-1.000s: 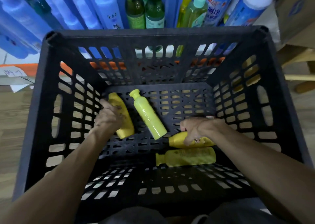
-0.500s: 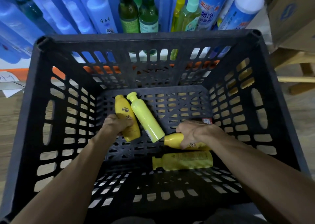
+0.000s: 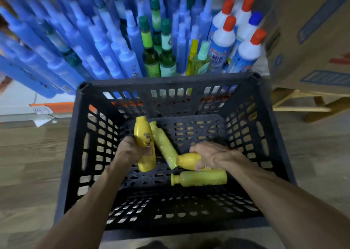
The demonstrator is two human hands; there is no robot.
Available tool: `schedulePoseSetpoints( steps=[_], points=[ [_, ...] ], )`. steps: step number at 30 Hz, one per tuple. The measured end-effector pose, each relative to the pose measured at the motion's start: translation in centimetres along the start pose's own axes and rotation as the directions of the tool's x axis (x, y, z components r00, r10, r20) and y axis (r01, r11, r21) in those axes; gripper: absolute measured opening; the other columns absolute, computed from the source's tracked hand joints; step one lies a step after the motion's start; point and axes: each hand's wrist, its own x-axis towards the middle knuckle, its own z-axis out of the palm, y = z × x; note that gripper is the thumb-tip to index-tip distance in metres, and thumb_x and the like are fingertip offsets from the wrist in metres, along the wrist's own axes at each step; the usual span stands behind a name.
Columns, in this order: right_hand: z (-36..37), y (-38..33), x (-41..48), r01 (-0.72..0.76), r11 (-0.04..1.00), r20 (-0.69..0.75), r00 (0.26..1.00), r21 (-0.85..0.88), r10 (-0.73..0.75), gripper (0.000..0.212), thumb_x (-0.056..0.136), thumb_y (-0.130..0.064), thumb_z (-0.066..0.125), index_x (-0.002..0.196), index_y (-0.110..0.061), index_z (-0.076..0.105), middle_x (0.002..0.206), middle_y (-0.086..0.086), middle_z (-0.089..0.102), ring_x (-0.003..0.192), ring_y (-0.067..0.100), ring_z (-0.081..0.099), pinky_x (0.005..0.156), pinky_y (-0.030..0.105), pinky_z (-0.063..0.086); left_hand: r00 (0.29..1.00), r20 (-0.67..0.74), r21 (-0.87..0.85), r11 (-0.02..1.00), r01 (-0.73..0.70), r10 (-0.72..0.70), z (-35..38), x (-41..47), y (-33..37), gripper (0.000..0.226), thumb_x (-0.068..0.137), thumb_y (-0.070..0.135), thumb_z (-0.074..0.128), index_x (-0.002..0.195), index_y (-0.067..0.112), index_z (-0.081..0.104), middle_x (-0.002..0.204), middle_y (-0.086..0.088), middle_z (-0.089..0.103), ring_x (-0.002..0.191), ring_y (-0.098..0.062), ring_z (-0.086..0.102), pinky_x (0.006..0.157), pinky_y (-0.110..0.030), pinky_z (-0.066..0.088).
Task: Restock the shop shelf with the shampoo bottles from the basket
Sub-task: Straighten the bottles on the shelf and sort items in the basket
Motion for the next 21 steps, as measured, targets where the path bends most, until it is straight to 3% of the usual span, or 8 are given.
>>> schedulePoseSetpoints(
  steps=[2, 4, 7, 11, 13, 16, 18, 21],
  points=[
    [-1.5, -1.7, -3.4, 0.001, 0.998, -0.024, 1.000, 0.065, 0.001, 0.059, 0.086, -0.027, 0.073, 0.140, -0.020, 0.049, 0.131, 0.007, 0.058, 0.119, 0.030, 0.055, 0.084, 0.032, 0.042, 1.000, -0.009, -0.010, 1.000, -0.017, 0.017, -0.6, -5.3, 2.2, 0.055, 0.056, 0.029, 0.088, 0.097, 0.009, 0.057, 0.094, -0.005, 0.065, 0.089, -0.024, 0.063, 0.079, -0.040, 0.056],
    [-3.2, -3.4, -7.8, 0.002, 0.992, -0.067, 0.998, 0.129, 0.007, 0.057, 0.086, -0.030, 0.074, 0.137, -0.022, 0.050, 0.126, 0.008, 0.058, 0.116, 0.029, 0.056, 0.079, 0.031, 0.039, 0.999, -0.025, -0.014, 0.999, -0.034, 0.033, -1.5, -9.6, 4.1, 0.042, 0.066, 0.020, 0.085, 0.097, 0.010, 0.057, 0.091, -0.003, 0.064, 0.087, -0.021, 0.061, 0.074, -0.033, 0.051],
    [-6.9, -5.8, -15.4, -0.011, 0.977, -0.140, 0.989, 0.213, 0.042, 0.051, 0.083, -0.035, 0.075, 0.128, -0.025, 0.054, 0.118, 0.008, 0.061, 0.109, 0.029, 0.059, 0.083, 0.034, 0.045, 0.997, -0.022, -0.052, 0.996, -0.078, 0.077, -4.5, -17.2, 7.6, 0.045, 0.064, 0.018, 0.086, 0.101, 0.010, 0.061, 0.095, -0.004, 0.067, 0.087, -0.020, 0.063, 0.066, -0.028, 0.048],
    [-15.0, -9.7, -27.5, -0.012, 0.956, -0.212, 0.974, 0.293, 0.077, 0.065, 0.083, -0.032, 0.075, 0.141, -0.021, 0.048, 0.131, 0.007, 0.060, 0.121, 0.026, 0.056, 0.092, 0.033, 0.044, 0.989, -0.016, -0.096, 0.984, -0.149, 0.148, -11.0, -28.5, 14.0, 0.032, 0.055, 0.020, 0.087, 0.081, 0.016, 0.069, 0.078, -0.002, 0.070, 0.075, -0.020, 0.063, 0.066, -0.030, 0.052],
    [-19.8, -11.6, -33.6, 0.002, 0.941, -0.258, 0.962, 0.337, 0.091, 0.059, 0.082, -0.033, 0.075, 0.136, -0.022, 0.051, 0.126, 0.007, 0.061, 0.116, 0.026, 0.057, 0.088, 0.034, 0.045, 0.986, -0.020, -0.082, 0.983, -0.164, 0.163, -14.8, -34.4, 18.6, 0.037, 0.045, 0.030, 0.086, 0.076, 0.020, 0.069, 0.075, -0.001, 0.071, 0.072, -0.019, 0.064, 0.070, -0.035, 0.055],
    [-27.2, -14.4, -42.2, 0.052, 0.910, -0.339, 0.935, 0.411, 0.100, 0.051, 0.083, -0.035, 0.072, 0.129, -0.022, 0.055, 0.115, 0.001, 0.064, 0.106, 0.020, 0.060, 0.082, 0.034, 0.049, 0.975, 0.016, -0.127, 0.967, -0.220, 0.223, -20.2, -42.7, 25.8, 0.024, 0.048, 0.025, 0.087, 0.065, 0.022, 0.071, 0.062, 0.007, 0.071, 0.068, -0.017, 0.065, 0.070, -0.034, 0.054],
    [-31.9, -16.2, -47.6, 0.081, 0.889, -0.373, 0.922, 0.452, 0.106, 0.059, 0.082, -0.038, 0.073, 0.135, -0.019, 0.054, 0.122, -0.005, 0.063, 0.108, 0.014, 0.060, 0.084, 0.031, 0.048, 0.959, 0.023, -0.149, 0.949, -0.278, 0.284, -23.5, -48.5, 30.7, 0.025, 0.044, 0.024, 0.085, 0.064, 0.024, 0.070, 0.060, 0.009, 0.069, 0.068, -0.015, 0.063, 0.067, -0.032, 0.052],
    [-39.2, -18.8, -54.8, 0.121, 0.857, -0.415, 0.903, 0.501, 0.114, 0.082, 0.063, -0.055, 0.075, 0.136, -0.023, 0.056, 0.127, -0.005, 0.064, 0.113, 0.014, 0.063, 0.093, 0.031, 0.052, 0.940, 0.026, -0.137, 0.933, -0.333, 0.340, -29.1, -56.4, 37.2, 0.041, 0.041, 0.028, 0.086, 0.076, 0.019, 0.066, 0.065, 0.007, 0.068, 0.065, -0.015, 0.063, 0.062, -0.032, 0.053]
  ],
)
